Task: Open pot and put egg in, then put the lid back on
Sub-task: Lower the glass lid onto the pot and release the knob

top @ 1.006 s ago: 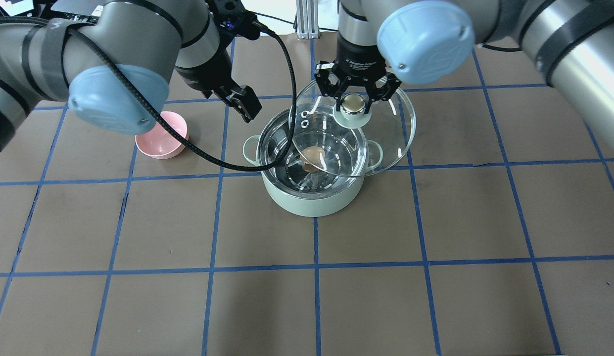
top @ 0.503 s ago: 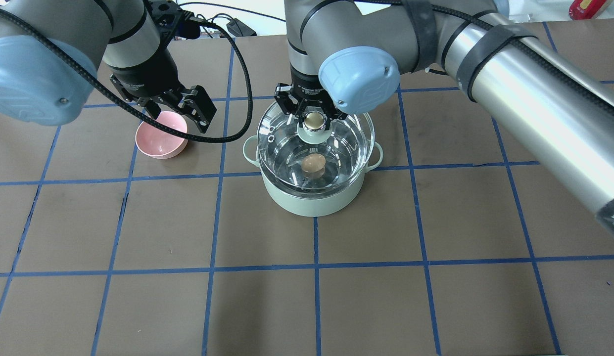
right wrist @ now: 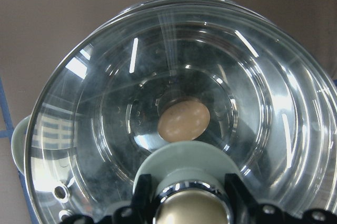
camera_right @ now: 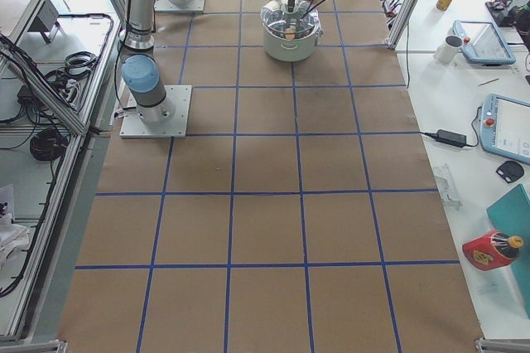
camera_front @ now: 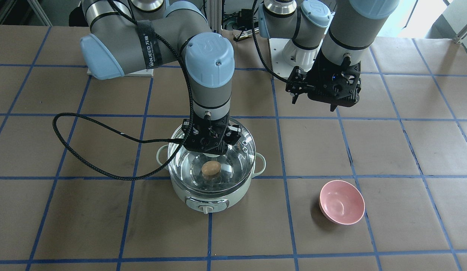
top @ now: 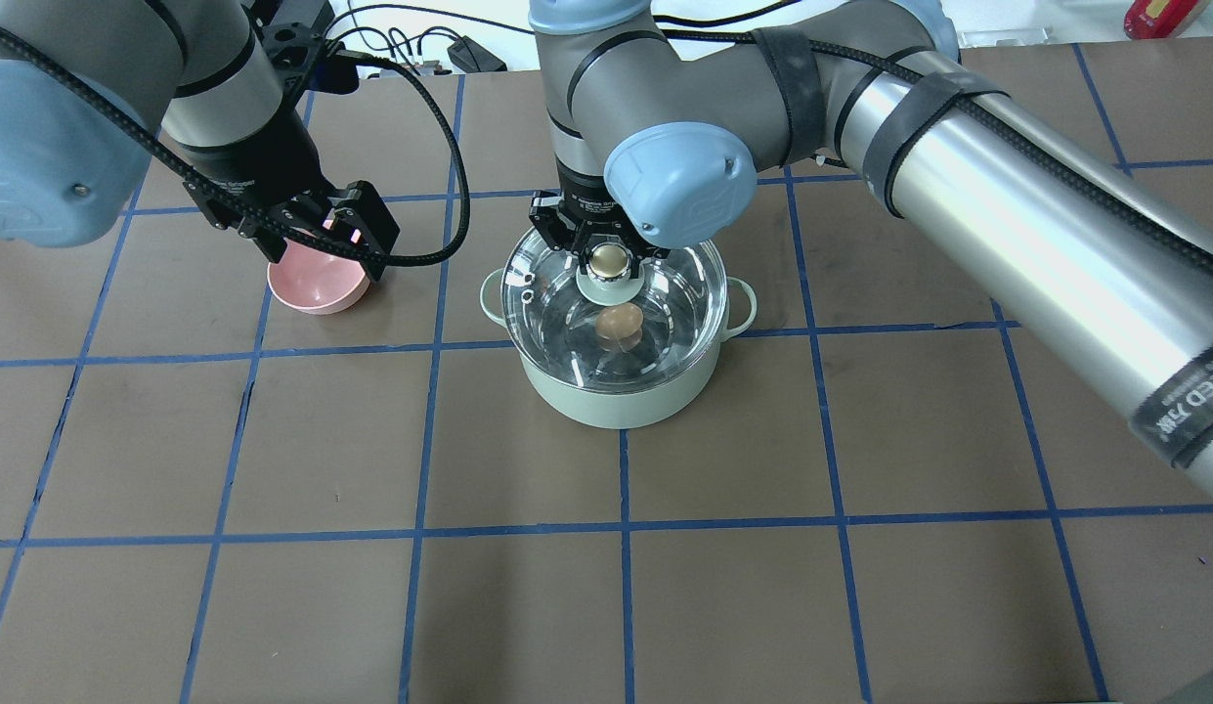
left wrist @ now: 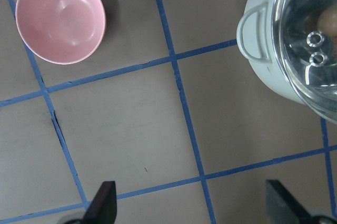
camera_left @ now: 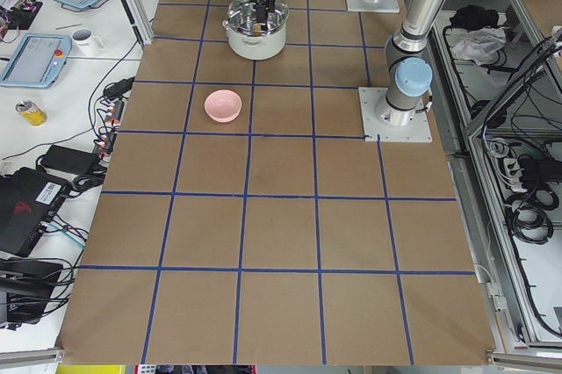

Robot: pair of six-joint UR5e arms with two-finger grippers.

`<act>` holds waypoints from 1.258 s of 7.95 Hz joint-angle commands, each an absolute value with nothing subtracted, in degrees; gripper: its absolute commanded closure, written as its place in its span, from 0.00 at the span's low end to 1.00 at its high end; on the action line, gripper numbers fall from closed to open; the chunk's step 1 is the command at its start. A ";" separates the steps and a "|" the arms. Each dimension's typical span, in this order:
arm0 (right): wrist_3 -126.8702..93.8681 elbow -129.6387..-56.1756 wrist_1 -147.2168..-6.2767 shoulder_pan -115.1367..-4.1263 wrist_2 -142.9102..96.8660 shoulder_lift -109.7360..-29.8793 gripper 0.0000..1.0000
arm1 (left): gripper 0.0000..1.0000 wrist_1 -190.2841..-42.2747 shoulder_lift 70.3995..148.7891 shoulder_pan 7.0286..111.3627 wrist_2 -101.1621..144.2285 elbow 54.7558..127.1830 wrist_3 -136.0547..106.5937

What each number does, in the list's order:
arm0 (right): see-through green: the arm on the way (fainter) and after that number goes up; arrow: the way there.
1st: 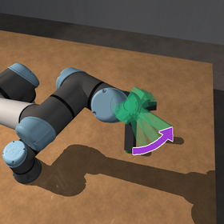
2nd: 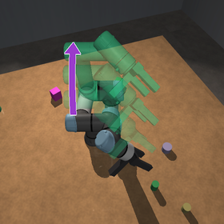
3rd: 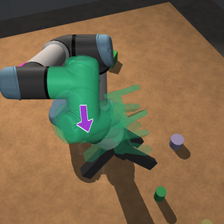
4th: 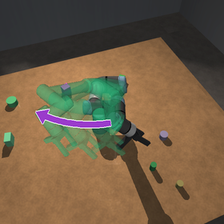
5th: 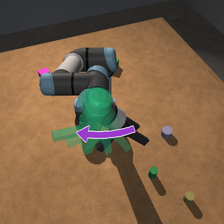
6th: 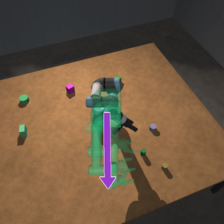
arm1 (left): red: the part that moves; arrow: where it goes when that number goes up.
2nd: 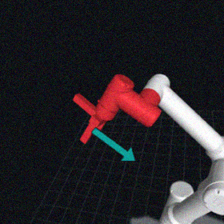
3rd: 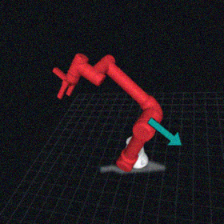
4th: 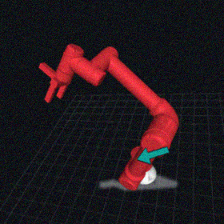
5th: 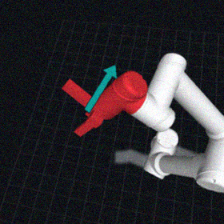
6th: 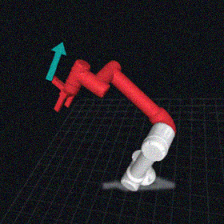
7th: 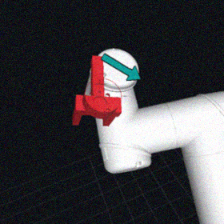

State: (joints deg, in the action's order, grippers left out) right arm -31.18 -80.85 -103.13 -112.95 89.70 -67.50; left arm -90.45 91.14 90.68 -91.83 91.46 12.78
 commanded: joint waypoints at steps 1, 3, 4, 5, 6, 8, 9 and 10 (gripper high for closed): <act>-30.76 -81.12 -103.97 -113.03 89.91 -66.89 0.73 | 0.00 -90.18 91.23 90.26 -91.23 91.50 13.27; -30.76 -81.12 -104.15 -113.03 89.91 -66.71 0.73 | 0.00 -89.91 91.14 90.35 -91.49 91.23 11.44; -30.76 -81.38 -104.41 -113.03 89.91 -66.71 0.73 | 0.00 -88.95 91.58 90.18 -91.84 91.32 12.21; -30.76 -81.47 -104.50 -113.03 89.91 -66.62 0.73 | 0.00 -88.95 91.58 90.09 -91.58 91.41 12.13; -30.59 -81.56 -104.94 -113.03 89.91 -66.53 0.73 | 0.00 -88.95 91.67 90.26 -91.06 91.49 11.17; -30.50 -81.56 -105.81 -113.03 89.91 -66.09 0.73 | 0.00 -89.03 91.76 90.26 -91.14 91.41 11.60; -30.41 -81.56 -105.82 -113.03 89.91 -66.09 0.73 | 0.00 -88.95 91.67 90.26 -91.14 91.32 11.69; -30.15 -81.56 -105.99 -112.94 89.91 -66.01 0.73 | 0.00 -88.95 91.76 90.18 -91.14 91.41 11.78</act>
